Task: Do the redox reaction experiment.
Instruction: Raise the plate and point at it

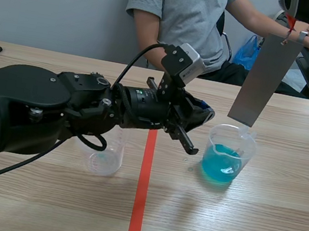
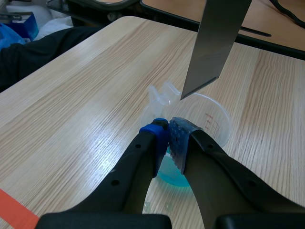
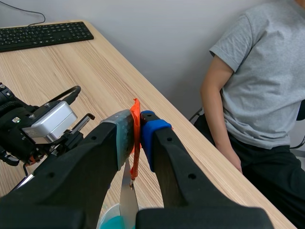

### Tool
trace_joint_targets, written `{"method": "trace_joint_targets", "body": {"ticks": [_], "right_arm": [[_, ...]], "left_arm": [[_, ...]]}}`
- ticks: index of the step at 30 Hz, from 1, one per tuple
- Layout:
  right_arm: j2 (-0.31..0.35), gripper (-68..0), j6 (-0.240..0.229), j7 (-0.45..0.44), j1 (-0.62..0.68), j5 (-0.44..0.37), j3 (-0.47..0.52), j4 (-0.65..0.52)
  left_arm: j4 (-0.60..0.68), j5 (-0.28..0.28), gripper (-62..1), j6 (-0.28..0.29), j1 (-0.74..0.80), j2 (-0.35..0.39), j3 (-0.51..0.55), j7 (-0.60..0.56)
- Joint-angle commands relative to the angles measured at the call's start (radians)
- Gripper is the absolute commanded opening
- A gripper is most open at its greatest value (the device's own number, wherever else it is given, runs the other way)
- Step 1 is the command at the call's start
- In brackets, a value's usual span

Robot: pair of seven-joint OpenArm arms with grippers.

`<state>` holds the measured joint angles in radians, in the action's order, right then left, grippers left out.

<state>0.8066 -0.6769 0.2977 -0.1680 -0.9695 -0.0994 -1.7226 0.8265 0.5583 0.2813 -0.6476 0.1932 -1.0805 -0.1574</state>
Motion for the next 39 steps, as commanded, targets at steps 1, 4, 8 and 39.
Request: {"method": "trace_joint_targets", "body": {"ticks": [1, 4, 8, 39], "right_arm": [[0.019, -66.4, 0.003, -0.012, -0.014, -0.011, 0.022, -0.016], [0.019, -66.4, 0.003, -0.011, -0.014, -0.011, 0.022, -0.016], [0.019, -66.4, 0.003, -0.011, -0.014, -0.011, 0.022, -0.016], [0.019, -66.4, 0.003, -0.011, -0.014, -0.011, 0.022, -0.016]], "left_arm": [[0.034, 0.008, -56.3, 0.000, 0.003, 0.027, 0.005, -0.027], [0.095, 0.007, -56.3, 0.000, 0.056, 0.102, 0.032, -0.031], [0.217, 0.007, -56.3, -0.002, 0.176, 0.231, 0.132, -0.028], [0.640, -0.084, -56.3, -0.080, 1.527, 0.414, 1.294, -0.027]]}}
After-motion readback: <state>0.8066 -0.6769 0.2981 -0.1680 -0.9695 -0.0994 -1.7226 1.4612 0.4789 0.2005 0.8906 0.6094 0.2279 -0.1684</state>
